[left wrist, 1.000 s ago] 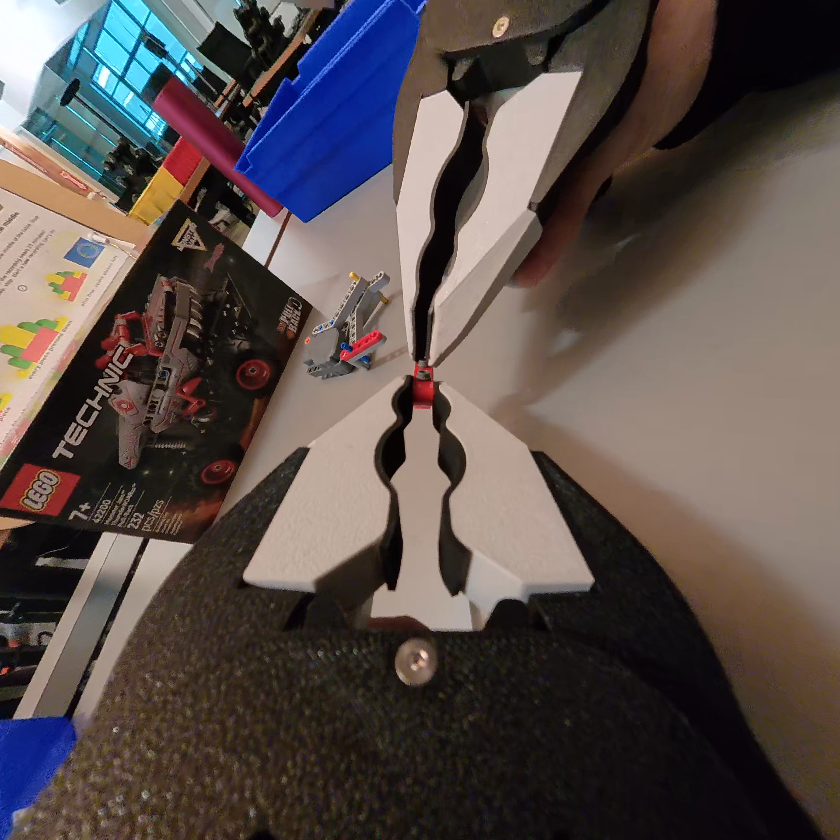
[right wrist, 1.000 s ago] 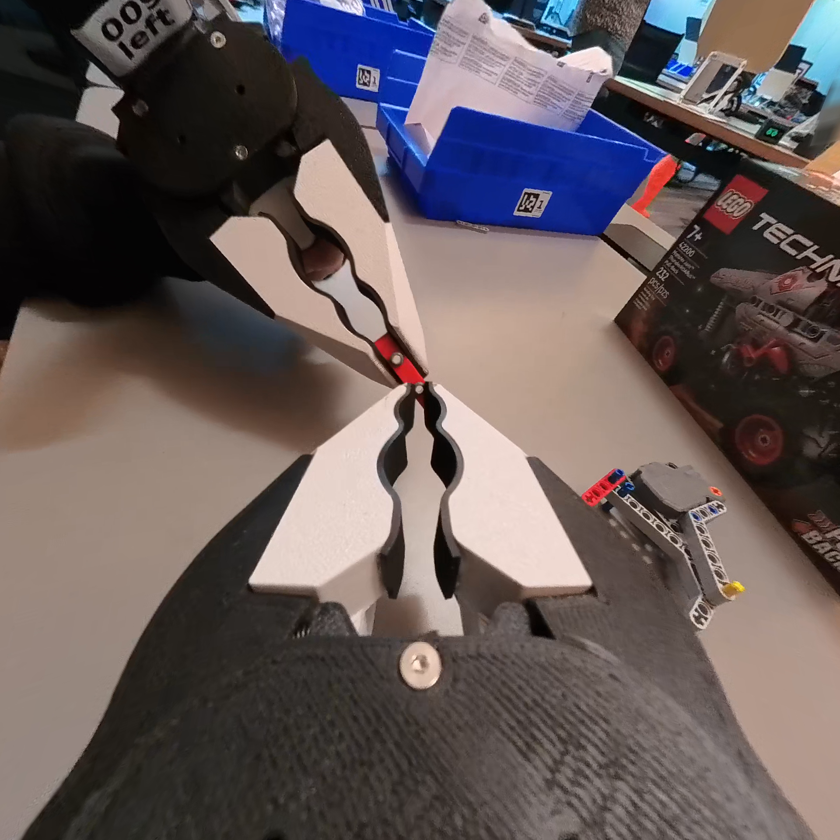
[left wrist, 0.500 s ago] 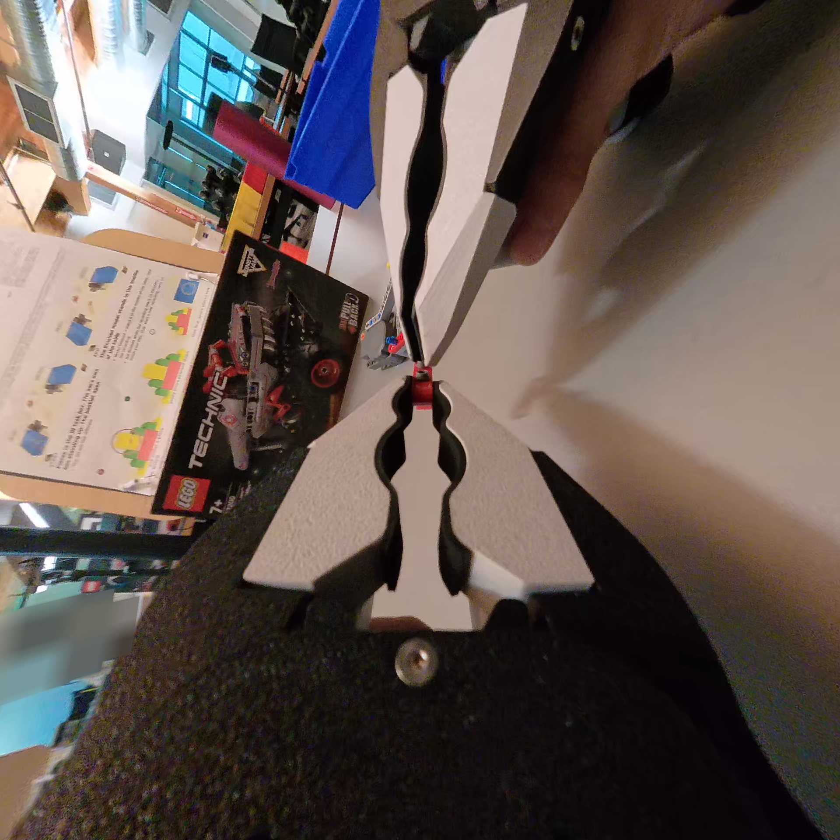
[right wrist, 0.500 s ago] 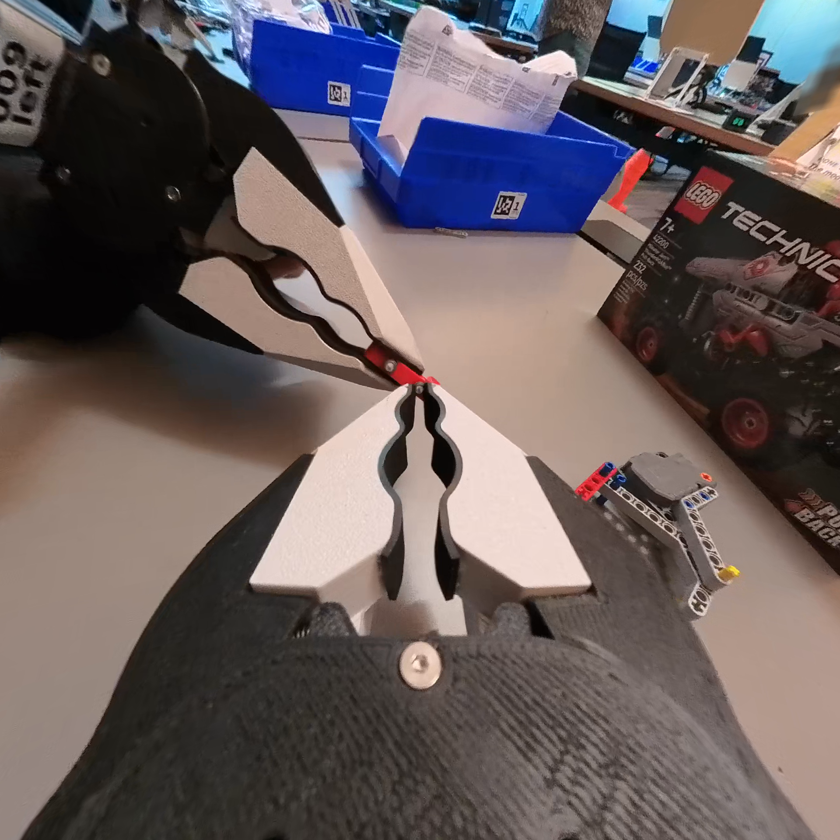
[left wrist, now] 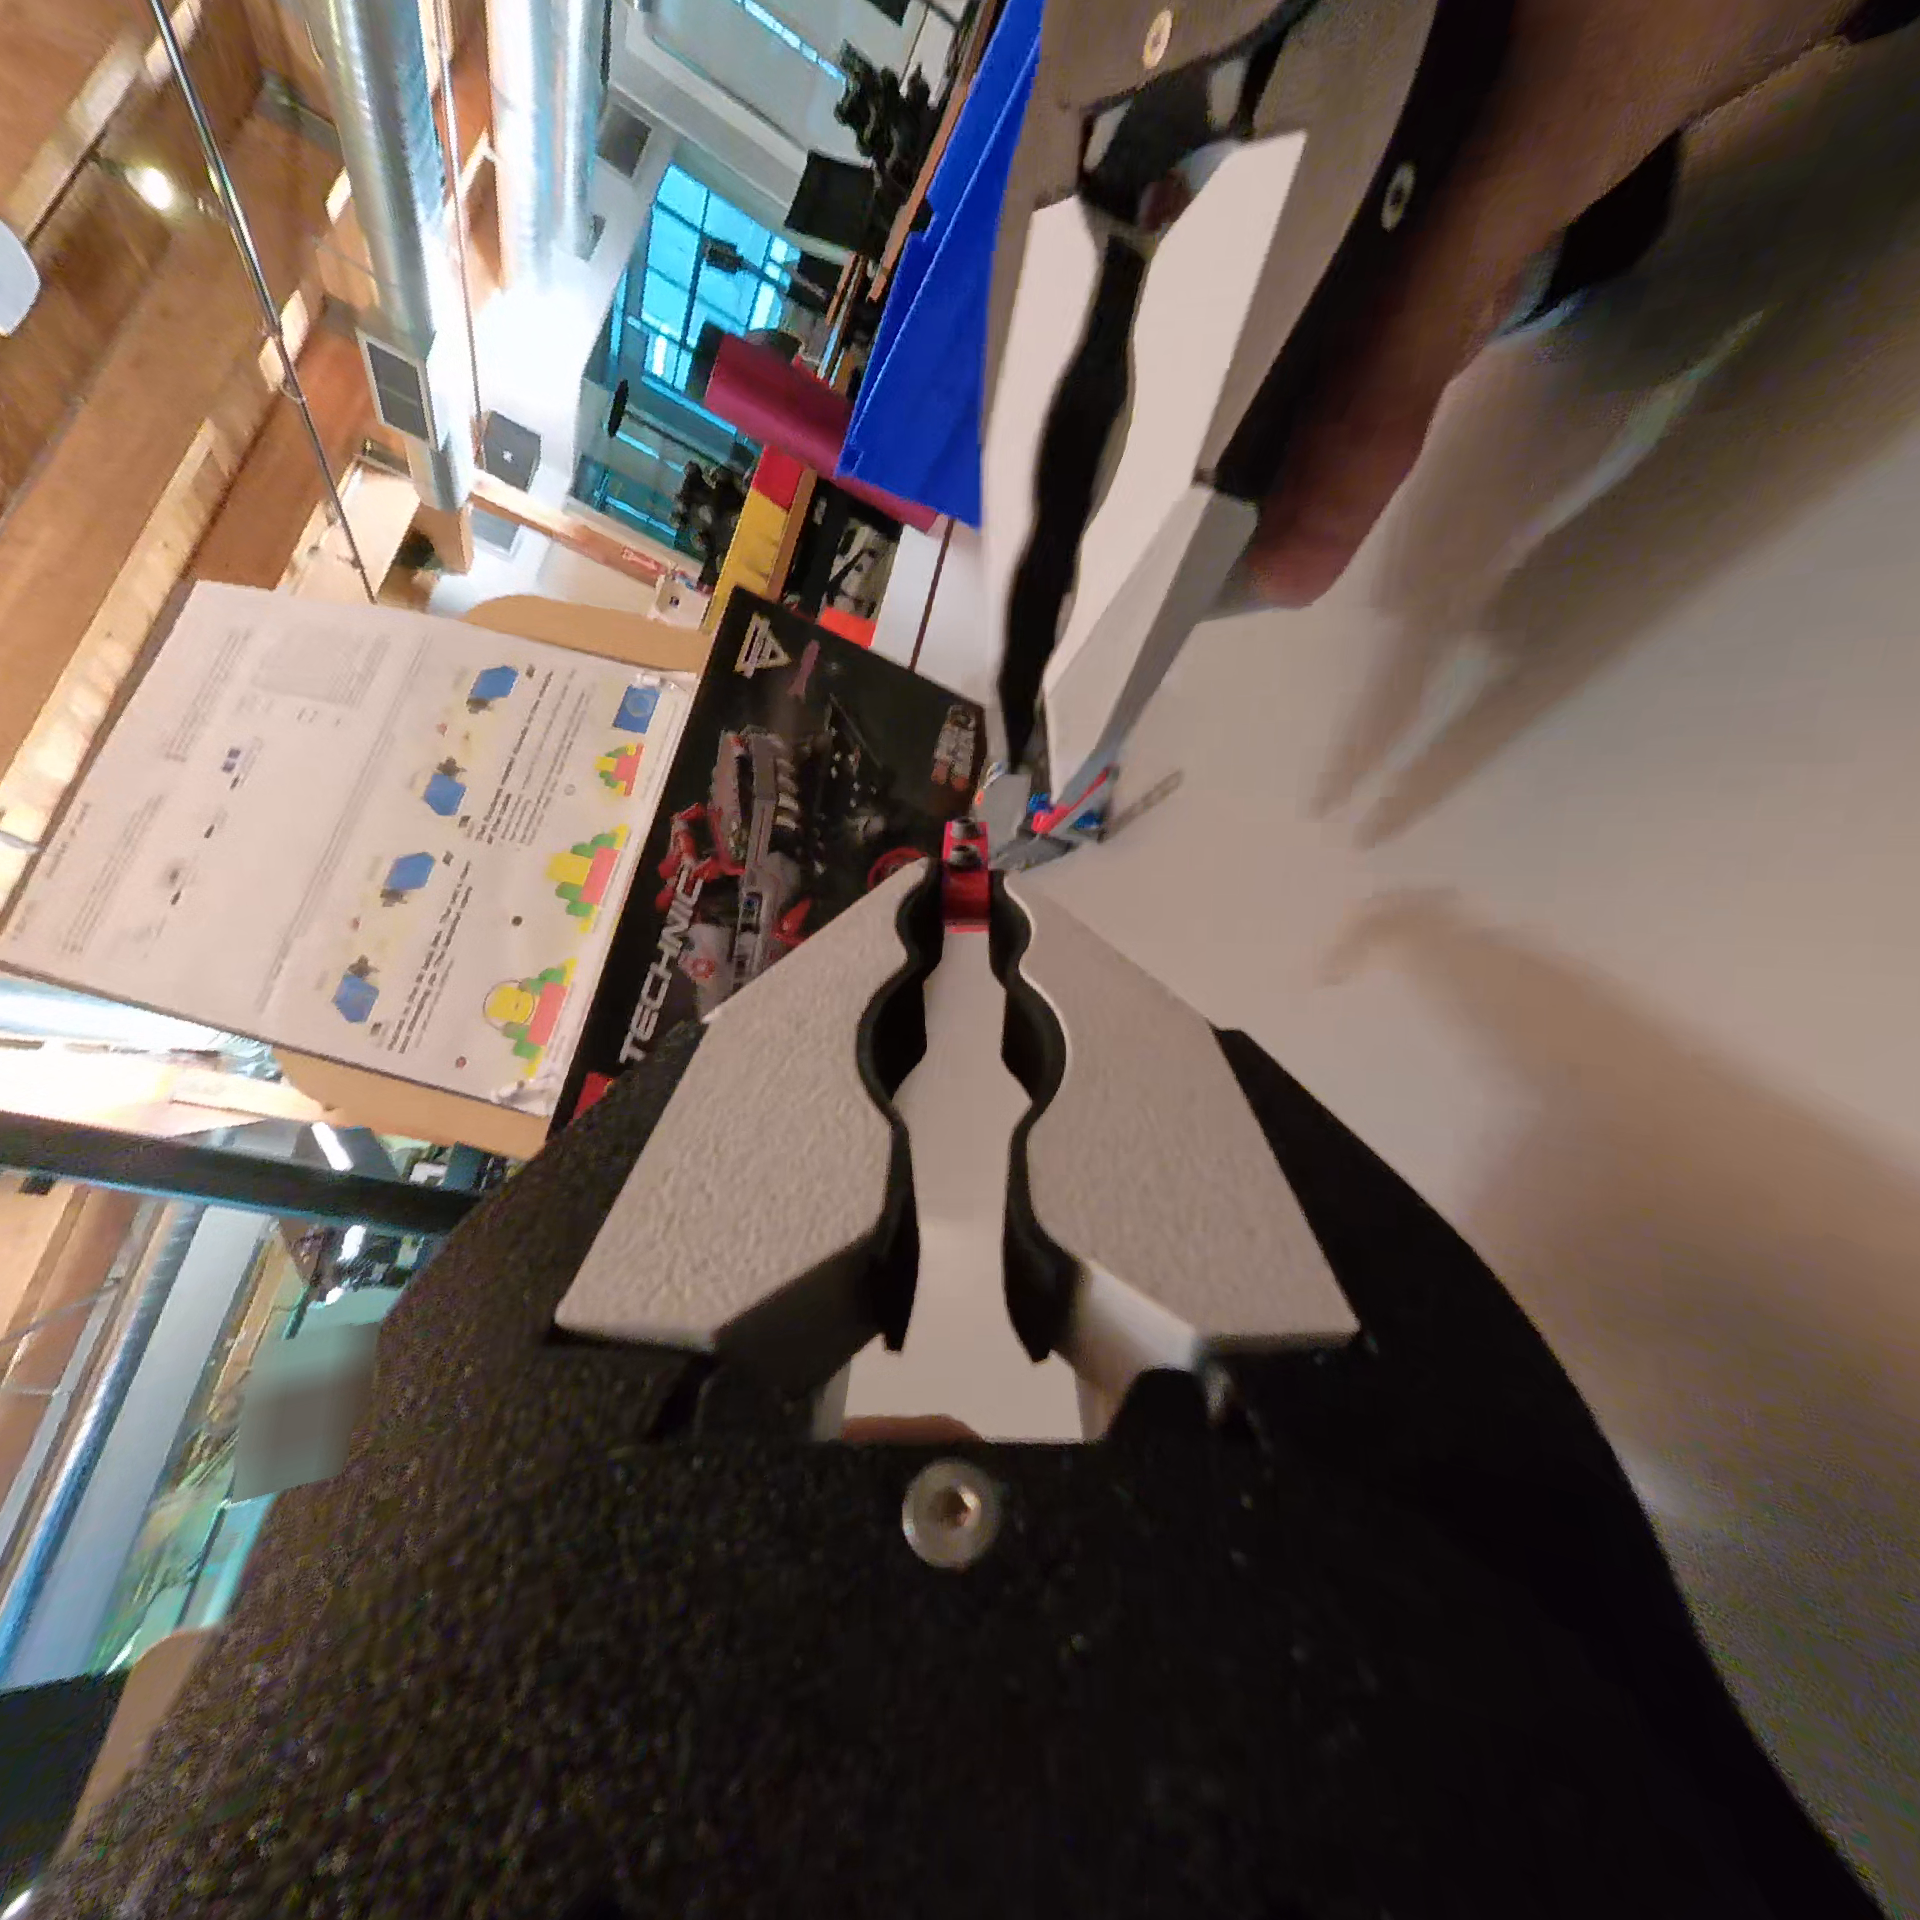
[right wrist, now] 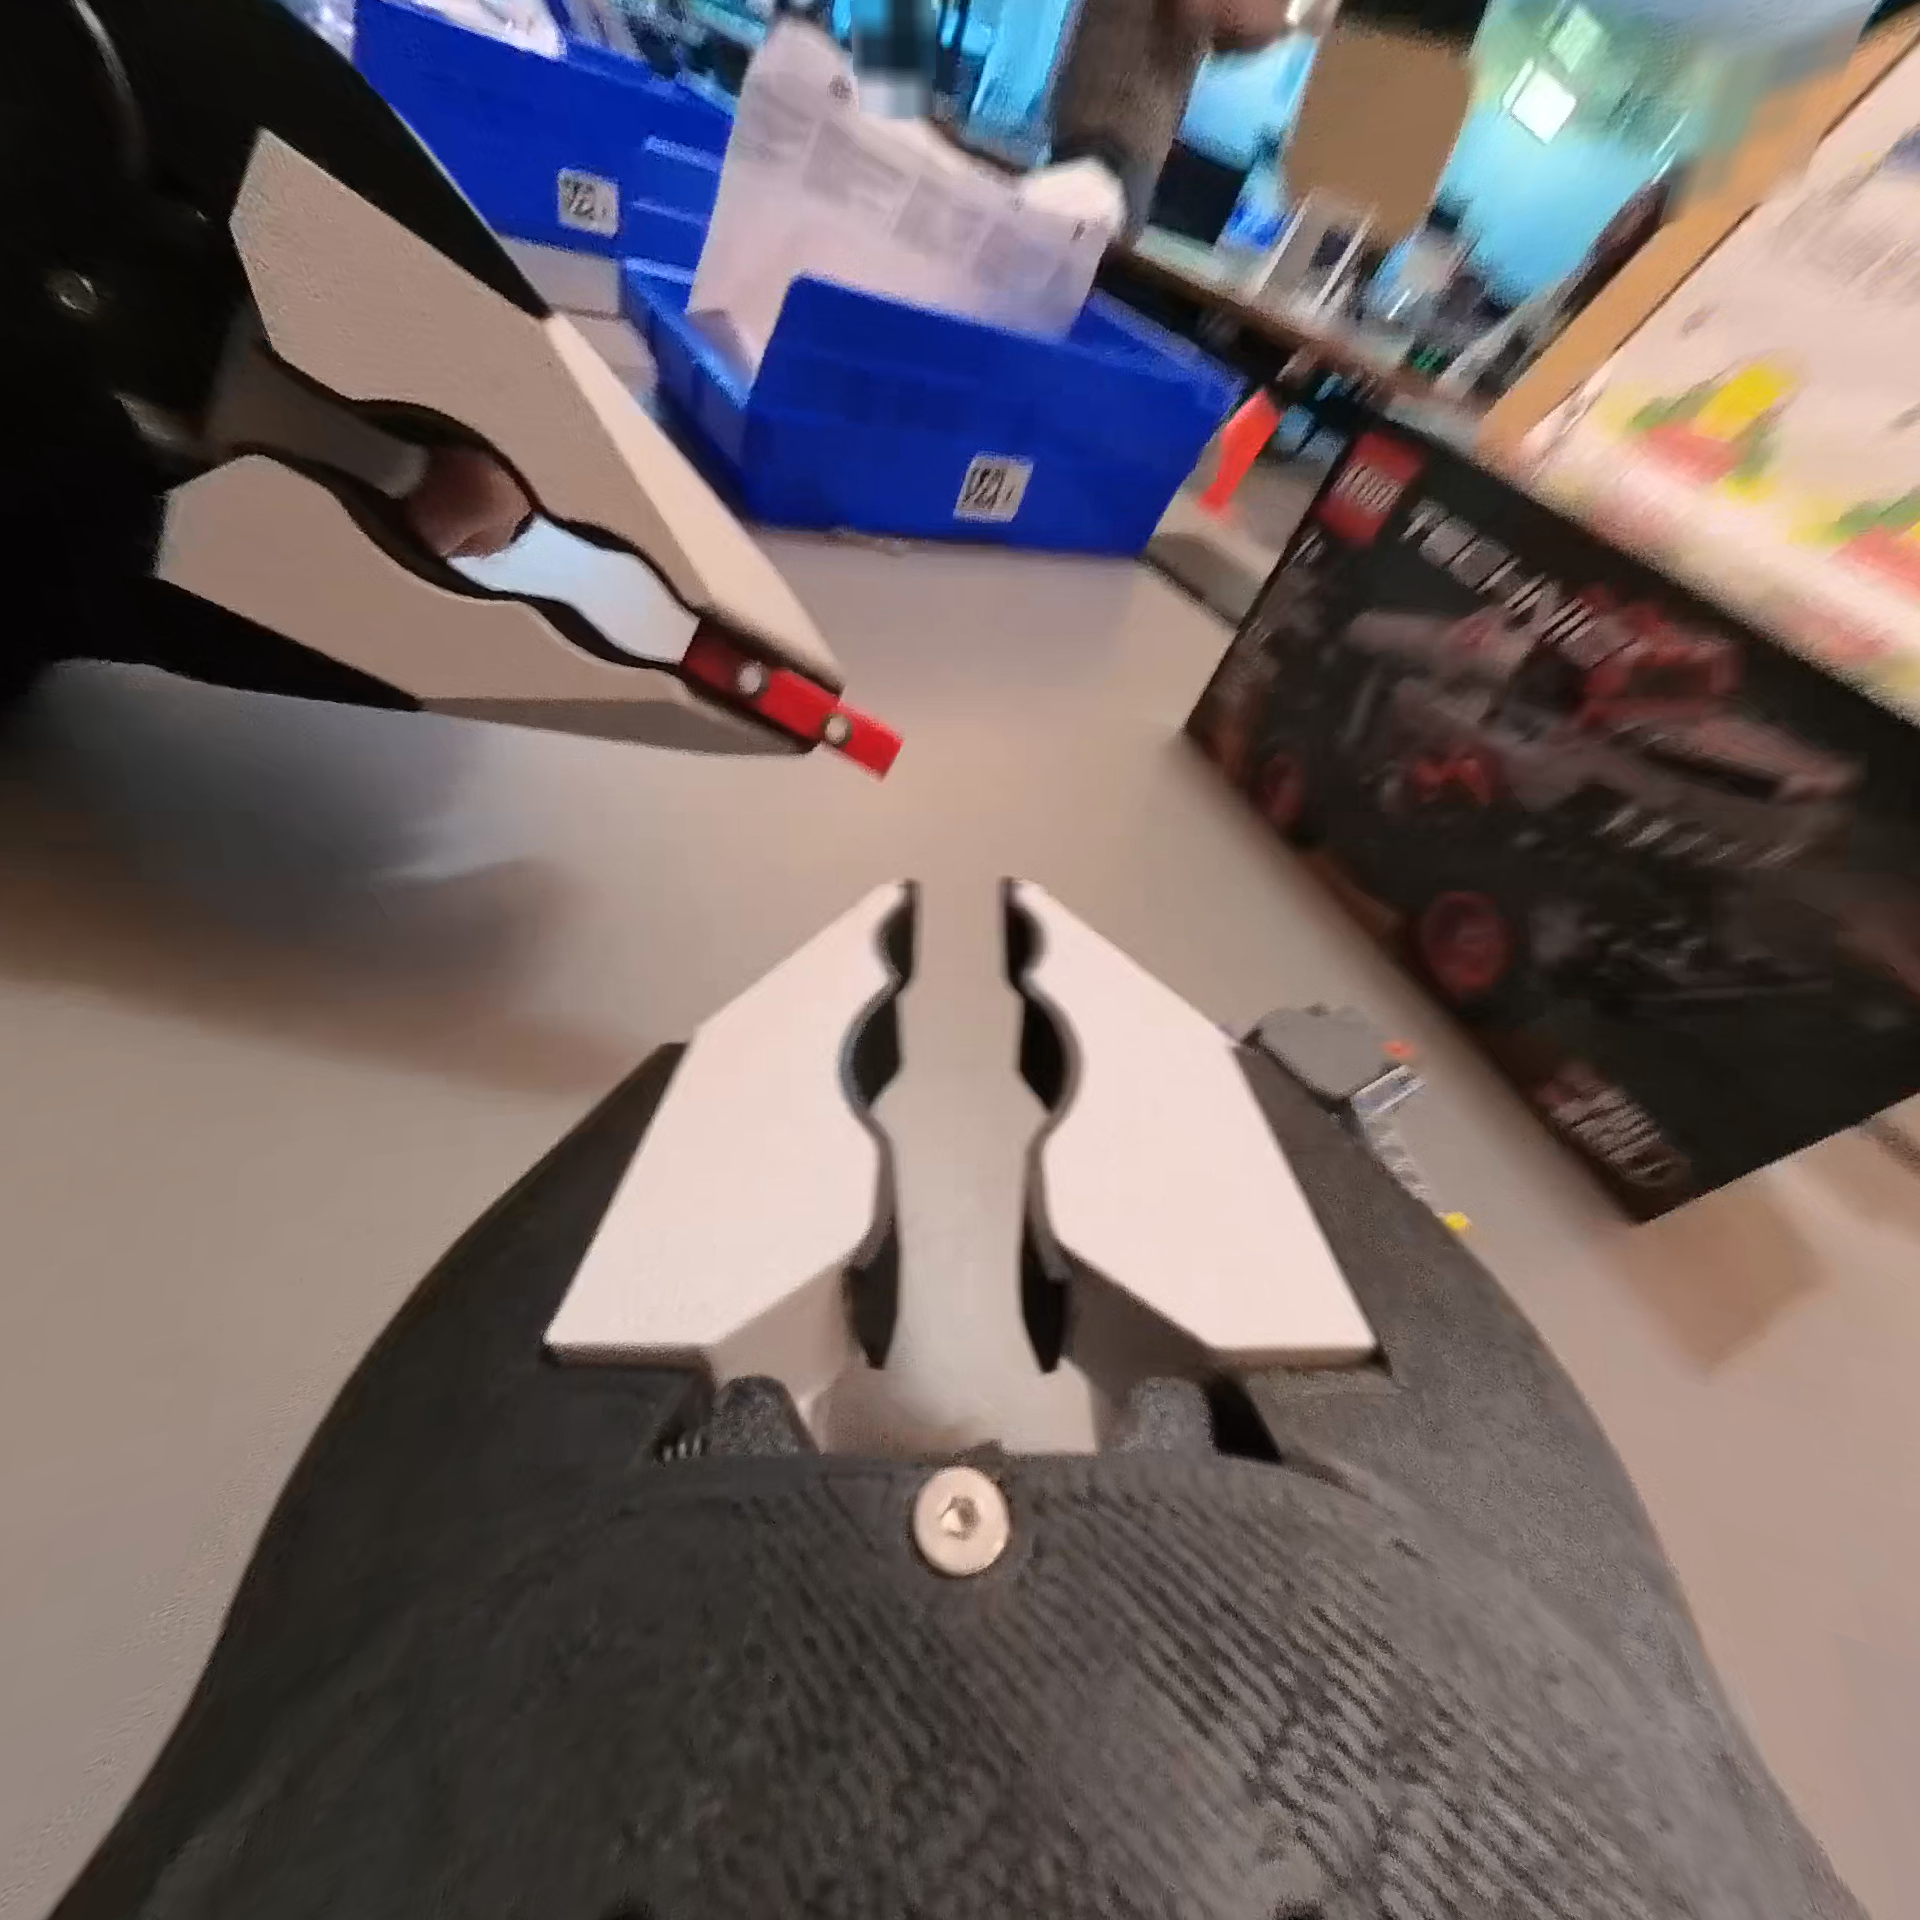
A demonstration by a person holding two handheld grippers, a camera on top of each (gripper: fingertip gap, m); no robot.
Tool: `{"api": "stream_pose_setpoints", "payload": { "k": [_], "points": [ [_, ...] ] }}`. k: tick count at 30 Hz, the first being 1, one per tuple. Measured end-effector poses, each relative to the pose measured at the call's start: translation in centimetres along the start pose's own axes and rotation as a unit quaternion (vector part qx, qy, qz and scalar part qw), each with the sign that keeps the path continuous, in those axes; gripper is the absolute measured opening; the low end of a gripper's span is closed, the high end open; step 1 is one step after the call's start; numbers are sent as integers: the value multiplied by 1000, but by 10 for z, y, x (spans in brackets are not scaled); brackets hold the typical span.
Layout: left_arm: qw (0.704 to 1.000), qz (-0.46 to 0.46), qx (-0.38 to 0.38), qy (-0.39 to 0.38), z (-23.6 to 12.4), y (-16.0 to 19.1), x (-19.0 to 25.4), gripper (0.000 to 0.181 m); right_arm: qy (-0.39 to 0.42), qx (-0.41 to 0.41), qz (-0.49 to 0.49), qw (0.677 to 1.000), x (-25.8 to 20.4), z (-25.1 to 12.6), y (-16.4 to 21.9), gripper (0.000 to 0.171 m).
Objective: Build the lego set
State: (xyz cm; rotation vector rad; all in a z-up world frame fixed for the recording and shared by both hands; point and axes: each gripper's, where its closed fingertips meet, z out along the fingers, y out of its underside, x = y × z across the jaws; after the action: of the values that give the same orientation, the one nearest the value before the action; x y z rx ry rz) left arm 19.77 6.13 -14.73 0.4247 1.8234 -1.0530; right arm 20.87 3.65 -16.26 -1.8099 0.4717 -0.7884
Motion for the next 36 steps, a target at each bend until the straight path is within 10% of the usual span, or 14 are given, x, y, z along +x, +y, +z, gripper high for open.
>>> {"api": "stream_pose_setpoints", "payload": {
  "k": [4, 12, 18, 26, 31, 36],
  "points": [
    [978, -182, 69, 76, 1, -19, 7, 5, 40, 50, -142, 988, -8, -4, -15, 38],
    [728, -623, 180, 224, -13, -44, -23, 5, 97, 130, -257, 953, -18, -21, -50, 27],
    [642, -698, 172, 268, -11, -45, -16, 5, 113, 149, -284, 941, -19, -28, -56, 20],
    [453, -803, 175, 347, -13, -35, -10, 5, 156, 104, -463, 866, -29, -21, -49, 12],
    [403, -815, 176, 378, -15, -33, -4, 5, 165, 87, -526, 830, -31, -19, -45, 12],
    [397, -813, 171, 390, -16, -31, 1, 6, 158, 78, -550, 817, -34, -18, -40, 64]
  ]
}}
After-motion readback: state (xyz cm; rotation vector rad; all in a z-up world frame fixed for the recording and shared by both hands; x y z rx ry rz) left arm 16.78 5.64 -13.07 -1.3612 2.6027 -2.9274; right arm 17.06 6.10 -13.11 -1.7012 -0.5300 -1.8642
